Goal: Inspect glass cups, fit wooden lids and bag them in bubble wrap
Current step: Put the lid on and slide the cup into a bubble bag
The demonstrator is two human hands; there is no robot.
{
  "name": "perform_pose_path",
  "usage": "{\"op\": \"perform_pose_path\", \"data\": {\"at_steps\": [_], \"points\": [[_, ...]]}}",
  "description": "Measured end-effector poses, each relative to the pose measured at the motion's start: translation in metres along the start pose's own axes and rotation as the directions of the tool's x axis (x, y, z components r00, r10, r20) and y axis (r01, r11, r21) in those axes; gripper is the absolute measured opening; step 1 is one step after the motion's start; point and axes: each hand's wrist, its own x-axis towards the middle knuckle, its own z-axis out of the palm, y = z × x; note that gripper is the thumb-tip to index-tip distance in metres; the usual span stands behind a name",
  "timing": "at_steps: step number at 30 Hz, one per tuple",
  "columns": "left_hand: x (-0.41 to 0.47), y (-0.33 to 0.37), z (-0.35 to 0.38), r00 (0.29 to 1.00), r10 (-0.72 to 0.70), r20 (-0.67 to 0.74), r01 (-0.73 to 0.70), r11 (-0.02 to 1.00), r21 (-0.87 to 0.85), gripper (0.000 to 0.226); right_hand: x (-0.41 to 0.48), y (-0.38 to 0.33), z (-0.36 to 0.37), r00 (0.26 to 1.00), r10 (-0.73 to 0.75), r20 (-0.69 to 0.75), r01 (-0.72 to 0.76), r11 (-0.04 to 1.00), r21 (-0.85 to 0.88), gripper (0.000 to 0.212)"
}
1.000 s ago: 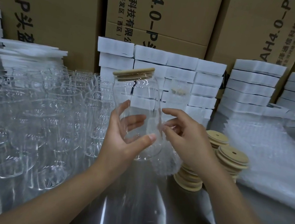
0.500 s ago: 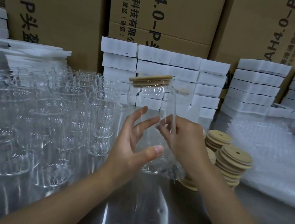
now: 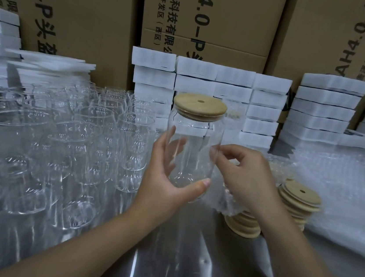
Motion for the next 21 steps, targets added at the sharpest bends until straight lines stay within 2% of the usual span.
{"op": "perform_pose_path", "data": {"at_steps": [3, 6, 12, 15, 19, 21], "points": [[-0.002, 0.001, 0.001, 0.997, 0.012, 0.074, -0.010, 1.000, -0.026, 0.093, 0.001, -0.001, 0.004, 0.999, 0.038, 0.024, -0.039, 0.996, 0.077, 0.006], [-0.005, 0.002, 0.004, 0.994, 0.028, 0.109, -0.022, 0.998, -0.051, 0.087, 0.003, 0.000, 0.005, 0.997, 0.052, 0.057, -0.056, 0.996, 0.064, 0.004], [-0.003, 0.003, 0.004, 0.999, 0.041, 0.020, -0.040, 0.997, -0.060, 0.086, 0.002, -0.001, 0.003, 0.995, 0.053, 0.089, -0.064, 0.990, 0.128, 0.006], [-0.002, 0.001, 0.003, 0.999, 0.046, -0.008, -0.047, 0.997, -0.069, 0.086, -0.001, -0.006, 0.001, 0.992, 0.049, 0.119, -0.066, 0.988, 0.142, 0.026], [-0.001, -0.001, 0.003, 0.999, 0.038, -0.025, -0.040, 0.996, -0.075, 0.089, -0.006, -0.008, 0.002, 0.983, 0.078, 0.166, -0.088, 0.995, 0.056, 0.059], [0.000, -0.002, 0.003, 0.999, 0.038, -0.025, -0.039, 0.997, -0.064, 0.092, -0.010, -0.008, 0.003, 0.985, 0.012, 0.171, -0.016, 1.000, 0.022, 0.070]]}}
